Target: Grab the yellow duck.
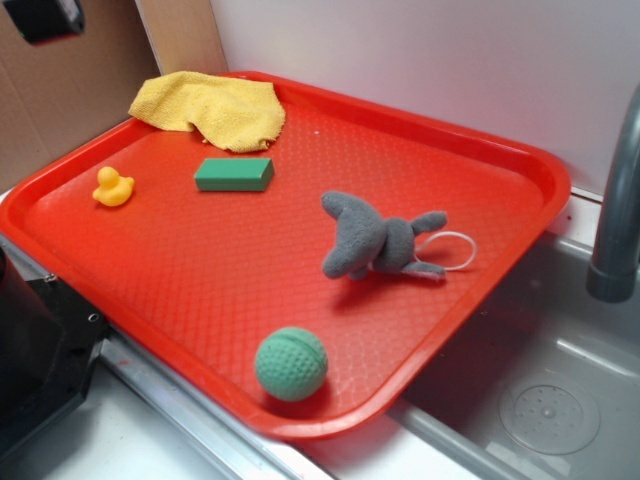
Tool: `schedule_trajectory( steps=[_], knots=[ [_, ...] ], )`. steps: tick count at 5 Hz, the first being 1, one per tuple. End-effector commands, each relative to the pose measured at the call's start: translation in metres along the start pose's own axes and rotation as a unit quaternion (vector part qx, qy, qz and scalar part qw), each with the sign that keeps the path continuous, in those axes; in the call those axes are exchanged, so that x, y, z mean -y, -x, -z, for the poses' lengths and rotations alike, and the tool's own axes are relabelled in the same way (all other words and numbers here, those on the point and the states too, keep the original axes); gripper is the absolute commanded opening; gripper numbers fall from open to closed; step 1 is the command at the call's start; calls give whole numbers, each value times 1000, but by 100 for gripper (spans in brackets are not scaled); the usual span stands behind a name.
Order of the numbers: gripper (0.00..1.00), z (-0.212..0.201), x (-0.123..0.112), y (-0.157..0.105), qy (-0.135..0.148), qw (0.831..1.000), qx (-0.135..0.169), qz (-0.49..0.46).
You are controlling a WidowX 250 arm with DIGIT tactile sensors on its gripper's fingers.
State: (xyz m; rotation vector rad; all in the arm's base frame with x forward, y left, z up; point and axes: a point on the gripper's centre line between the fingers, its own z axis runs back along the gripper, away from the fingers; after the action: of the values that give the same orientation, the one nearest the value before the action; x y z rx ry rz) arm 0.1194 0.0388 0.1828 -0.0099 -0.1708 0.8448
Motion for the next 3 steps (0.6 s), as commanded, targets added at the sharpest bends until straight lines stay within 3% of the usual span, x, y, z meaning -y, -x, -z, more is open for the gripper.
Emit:
schedule_trajectory(
  steps=[1, 3],
  knots=[
    [100, 53, -10, -36, -35, 996, 36, -74],
    [100, 111, -24, -66, -58, 990, 56, -112]
  ],
)
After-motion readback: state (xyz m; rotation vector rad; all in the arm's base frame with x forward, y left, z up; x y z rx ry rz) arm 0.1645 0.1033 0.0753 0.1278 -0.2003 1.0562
